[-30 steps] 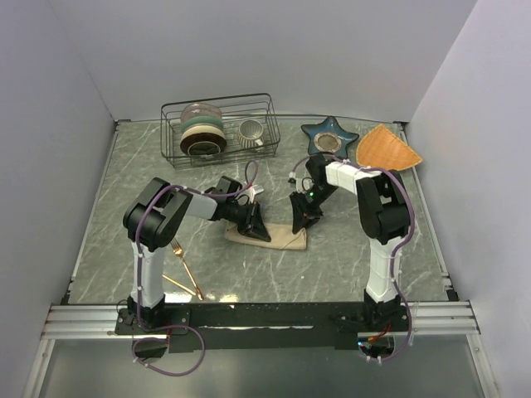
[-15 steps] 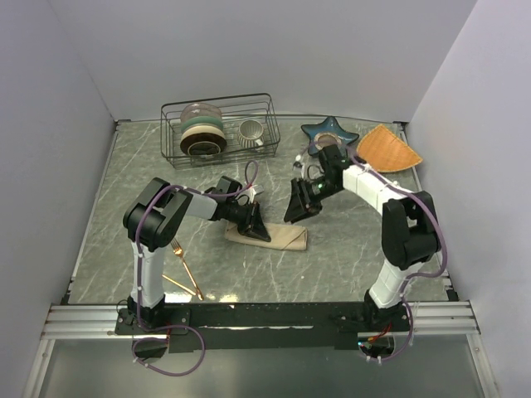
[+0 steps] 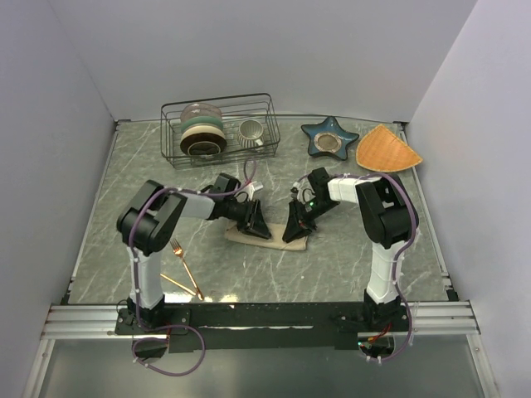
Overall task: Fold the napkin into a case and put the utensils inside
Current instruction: Smooth out the smaller rectangle-folded napkin at the center of the board.
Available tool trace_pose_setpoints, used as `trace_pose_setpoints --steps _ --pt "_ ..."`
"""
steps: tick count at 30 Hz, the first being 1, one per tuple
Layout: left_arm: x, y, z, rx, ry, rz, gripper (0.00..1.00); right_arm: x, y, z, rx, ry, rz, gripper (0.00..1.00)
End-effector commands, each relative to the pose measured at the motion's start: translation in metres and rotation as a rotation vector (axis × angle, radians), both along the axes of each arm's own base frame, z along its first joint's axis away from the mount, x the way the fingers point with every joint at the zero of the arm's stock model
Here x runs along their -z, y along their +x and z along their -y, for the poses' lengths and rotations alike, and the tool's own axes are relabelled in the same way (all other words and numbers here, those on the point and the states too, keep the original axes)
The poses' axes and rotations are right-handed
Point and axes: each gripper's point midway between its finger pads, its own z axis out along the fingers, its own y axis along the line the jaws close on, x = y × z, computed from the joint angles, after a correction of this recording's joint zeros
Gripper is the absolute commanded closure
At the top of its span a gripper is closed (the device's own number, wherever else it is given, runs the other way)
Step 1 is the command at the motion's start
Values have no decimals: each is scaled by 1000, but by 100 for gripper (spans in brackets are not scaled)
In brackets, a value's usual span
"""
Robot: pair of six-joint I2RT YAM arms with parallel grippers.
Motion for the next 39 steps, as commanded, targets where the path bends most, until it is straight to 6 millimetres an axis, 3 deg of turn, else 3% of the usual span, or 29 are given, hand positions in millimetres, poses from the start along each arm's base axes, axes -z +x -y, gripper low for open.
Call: trace_pose_setpoints --steps 1,3,7,13,16,20,25,28,29,31,32,34,36,39 --pt "-75 19 -14 -40 -130 227 60 26 8 20 24 -140 35 71" --pt "-97 19 -27 -70 -159 259 59 28 9 21 24 -148 35 71" --pt "-98 33 -60 -163 -146 229 61 31 8 22 19 -158 27 72" --pt "-62 53 -75 -236 -109 130 69 34 10 23 17 -168 26 72" --pt "-36 51 -75 -247 -78 52 74 37 10 24 17 -176 21 72" --pt "0 34 -77 -234 -5 -27 78 38 11 24 22 -179 15 72" --pt "13 38 -81 -249 51 -37 79 39 14 24 22 -186 20 72" --pt "0 41 -81 -219 58 27 74 40 15 25 22 -194 26 73" --pt "-21 48 -81 -212 46 104 72 40 15 25 20 -196 29 72" --pt "-33 54 -91 -203 119 247 62 40 15 26 20 -200 31 72" --pt "-58 64 -95 -209 138 361 59 40 16 27 21 -202 34 72" --pt "-60 71 -110 -199 288 504 54 41 16 27 21 -203 36 72" --pt "-74 77 -115 -183 382 635 53 41 17 26 21 -205 37 73" --pt "-70 67 -113 -92 506 777 53 41 19 26 21 -208 41 73"
